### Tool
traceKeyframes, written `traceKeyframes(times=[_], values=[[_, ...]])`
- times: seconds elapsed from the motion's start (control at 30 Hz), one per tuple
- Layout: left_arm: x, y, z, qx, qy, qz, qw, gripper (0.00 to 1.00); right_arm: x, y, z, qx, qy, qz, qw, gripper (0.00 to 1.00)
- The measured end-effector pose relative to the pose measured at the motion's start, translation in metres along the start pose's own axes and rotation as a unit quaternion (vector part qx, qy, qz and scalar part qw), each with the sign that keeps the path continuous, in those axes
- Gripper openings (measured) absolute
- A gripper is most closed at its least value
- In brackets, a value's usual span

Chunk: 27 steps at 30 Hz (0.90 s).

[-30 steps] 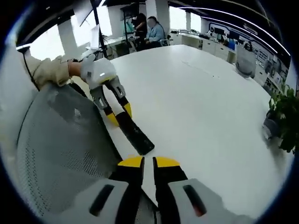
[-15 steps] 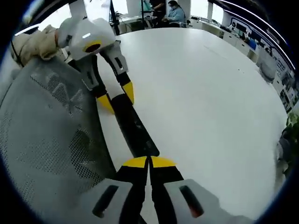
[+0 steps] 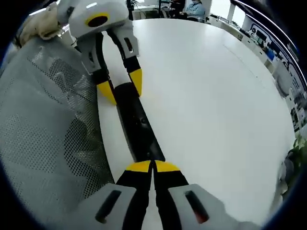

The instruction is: Press the specified remote control buttons in sequence, fully releasing each button before pressing the next.

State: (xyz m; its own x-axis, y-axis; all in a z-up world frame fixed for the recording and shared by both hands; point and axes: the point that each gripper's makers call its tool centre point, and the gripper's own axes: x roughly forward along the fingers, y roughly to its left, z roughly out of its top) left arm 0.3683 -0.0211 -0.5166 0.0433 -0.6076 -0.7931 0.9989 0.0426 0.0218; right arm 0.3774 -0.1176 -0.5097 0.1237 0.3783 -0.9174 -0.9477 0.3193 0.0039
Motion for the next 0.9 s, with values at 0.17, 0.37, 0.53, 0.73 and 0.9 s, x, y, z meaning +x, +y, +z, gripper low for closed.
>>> traceKeyframes(times=[0.17,0.37,0.53,0.73,0.9], values=[[-0.0001,-0.0005,-0.001,-0.002,-0.002,-0.001,1.0,0.25,0.001,0.0013,0.0002,-0.008,0.005,0.002,1.0,0.0],[-0.0004,-0.0011,-0.0018,-0.006,-0.002,-0.002,1.0,0.25,0.0011,0.0025,0.0002,-0.014,0.01,-0.001,0.9998,0.0],[-0.0005,-0.0016,-0.002,-0.009,-0.003,-0.002,1.0,0.25,0.0011,0.002,0.0001,-0.021,0.017,0.0,0.9996,0.0],[-0.0004,-0.0012,-0.0022,-0.009,-0.003,-0.002,1.0,0.25,0.0014,0.0015,0.0002,-0.029,0.028,0.003,0.9992,0.0],[-0.0003,-0.001,-0.0019,-0.01,-0.003,-0.002,0.9999,0.25,0.0012,0.0015,0.0003,-0.036,0.035,0.002,0.9988,0.0]])
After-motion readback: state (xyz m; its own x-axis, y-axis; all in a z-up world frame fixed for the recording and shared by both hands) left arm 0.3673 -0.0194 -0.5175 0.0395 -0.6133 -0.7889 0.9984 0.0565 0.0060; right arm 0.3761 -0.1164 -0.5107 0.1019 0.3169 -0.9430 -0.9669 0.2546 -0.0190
